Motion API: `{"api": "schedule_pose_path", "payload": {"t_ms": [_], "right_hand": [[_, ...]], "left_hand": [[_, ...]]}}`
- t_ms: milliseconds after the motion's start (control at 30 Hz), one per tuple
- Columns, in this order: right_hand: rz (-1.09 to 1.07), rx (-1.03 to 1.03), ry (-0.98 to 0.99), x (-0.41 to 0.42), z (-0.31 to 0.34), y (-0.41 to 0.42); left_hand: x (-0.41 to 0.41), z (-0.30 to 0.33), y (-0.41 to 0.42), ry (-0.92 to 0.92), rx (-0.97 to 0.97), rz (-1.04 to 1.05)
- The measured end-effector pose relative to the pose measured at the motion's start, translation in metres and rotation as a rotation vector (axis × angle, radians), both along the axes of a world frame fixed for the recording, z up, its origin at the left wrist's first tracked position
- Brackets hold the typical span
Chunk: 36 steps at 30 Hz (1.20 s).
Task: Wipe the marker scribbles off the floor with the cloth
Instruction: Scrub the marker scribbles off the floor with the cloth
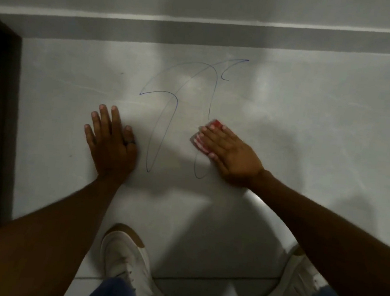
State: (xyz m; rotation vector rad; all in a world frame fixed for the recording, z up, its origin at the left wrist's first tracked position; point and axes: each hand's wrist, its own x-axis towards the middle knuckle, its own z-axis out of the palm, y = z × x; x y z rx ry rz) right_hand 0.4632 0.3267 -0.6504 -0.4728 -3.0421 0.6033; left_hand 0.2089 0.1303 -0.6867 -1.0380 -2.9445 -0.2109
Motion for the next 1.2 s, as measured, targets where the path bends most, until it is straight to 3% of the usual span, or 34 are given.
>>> {"api": "schedule_pose_path", "payload": {"t_ms": [100, 133, 233, 267, 300, 433, 467, 500, 600, 633, 667, 700, 800, 833, 867, 933, 967, 1000, 1067, 1100, 1200], "right_hand": [[-0.349, -0.003, 0.006, -0.004, 0.004, -0.018], [-0.257, -0.005, 0.023, -0.008, 0.003, -0.035], [0.469, -0.052, 0.051, 0.001, 0.002, -0.058], [0.565, -0.073, 0.091, -0.001, 0.003, -0.043], [0.520, -0.093, 0.125, -0.005, 0.000, -0.024], [-0.309, 0.024, 0.030, -0.036, 0.000, 0.018], [-0.383, 0.054, 0.025, -0.044, -0.002, 0.009], [-0.311, 0.053, 0.035, -0.050, -0.002, -0.004], [0.558, -0.059, 0.059, -0.050, -0.004, -0.025], [0.714, -0.023, 0.056, -0.052, -0.001, -0.011], [0.702, 0.018, 0.072, -0.056, 0.000, 0.006], [0.535, 0.025, 0.064, -0.060, -0.001, 0.024], [-0.292, 0.068, 0.012, -0.085, 0.006, 0.058], [-0.427, 0.079, -0.012, -0.098, 0.006, 0.059], [-0.390, 0.087, -0.050, -0.107, 0.008, 0.058], [0.000, 0.058, -0.056, -0.103, 0.003, 0.064], [0.096, 0.049, -0.035, -0.098, 0.004, 0.074], [0.011, 0.040, -0.040, -0.093, 0.007, 0.084], [-0.524, 0.015, -0.026, -0.091, 0.010, 0.102], [-0.687, 0.026, -0.062, -0.094, 0.011, 0.105], [-0.487, 0.056, -0.092, -0.098, 0.006, 0.109]], "left_hand": [[0.001, -0.004, 0.000, 0.041, -0.007, -0.003], [0.000, -0.006, -0.001, 0.054, -0.008, 0.002], [0.000, -0.008, -0.002, 0.065, 0.012, 0.004], [0.000, -0.007, -0.001, 0.070, 0.022, 0.003], [0.000, -0.007, 0.000, 0.077, 0.029, 0.000], [-0.001, -0.011, -0.003, 0.094, 0.027, 0.005], [-0.001, -0.011, -0.005, 0.091, 0.029, 0.007], [-0.001, -0.011, -0.006, 0.079, 0.030, 0.002], [0.000, -0.011, -0.005, 0.052, 0.038, 0.003], [-0.001, -0.011, -0.004, 0.049, 0.040, 0.003], [-0.001, -0.011, -0.002, 0.045, 0.039, -0.003], [-0.001, -0.011, -0.002, 0.051, 0.038, -0.007], [-0.003, -0.015, -0.004, 0.076, 0.042, -0.002], [-0.003, -0.017, -0.006, 0.080, 0.045, 0.000], [-0.004, -0.018, -0.007, 0.083, 0.048, 0.001], [-0.002, -0.020, -0.007, 0.091, 0.050, -0.001], [-0.003, -0.020, -0.006, 0.097, 0.049, 0.002], [-0.003, -0.020, -0.006, 0.096, 0.047, 0.003], [-0.003, -0.020, -0.006, 0.080, 0.044, 0.002], [-0.003, -0.019, -0.005, 0.071, 0.046, 0.002], [-0.002, -0.017, -0.004, 0.054, 0.054, 0.008]]}}
